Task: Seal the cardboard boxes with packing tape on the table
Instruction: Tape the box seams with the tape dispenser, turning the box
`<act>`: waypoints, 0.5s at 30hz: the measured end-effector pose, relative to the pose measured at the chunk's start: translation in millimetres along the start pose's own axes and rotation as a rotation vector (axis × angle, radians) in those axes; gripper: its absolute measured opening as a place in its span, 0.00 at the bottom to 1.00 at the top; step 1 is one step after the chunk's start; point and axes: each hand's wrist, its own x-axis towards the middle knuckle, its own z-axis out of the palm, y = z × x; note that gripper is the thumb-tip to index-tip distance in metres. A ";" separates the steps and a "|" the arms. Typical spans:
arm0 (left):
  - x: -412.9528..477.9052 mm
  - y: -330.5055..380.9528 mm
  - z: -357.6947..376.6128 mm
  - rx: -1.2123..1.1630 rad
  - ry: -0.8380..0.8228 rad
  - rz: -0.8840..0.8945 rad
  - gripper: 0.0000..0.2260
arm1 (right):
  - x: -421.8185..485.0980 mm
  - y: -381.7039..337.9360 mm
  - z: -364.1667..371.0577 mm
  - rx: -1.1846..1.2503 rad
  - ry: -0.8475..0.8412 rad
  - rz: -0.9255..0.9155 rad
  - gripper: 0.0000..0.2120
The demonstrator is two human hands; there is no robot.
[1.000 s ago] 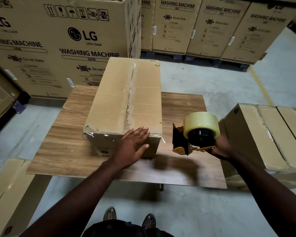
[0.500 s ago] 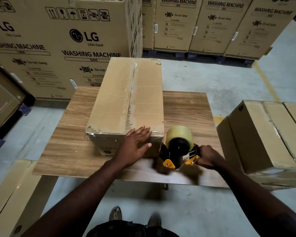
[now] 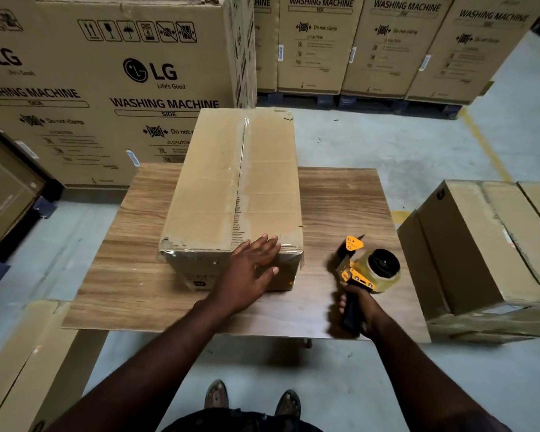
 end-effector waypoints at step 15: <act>-1.3 -6.8 3.8 0.043 0.007 0.041 0.25 | -23.9 34.4 123.6 -0.229 -0.161 -0.703 0.48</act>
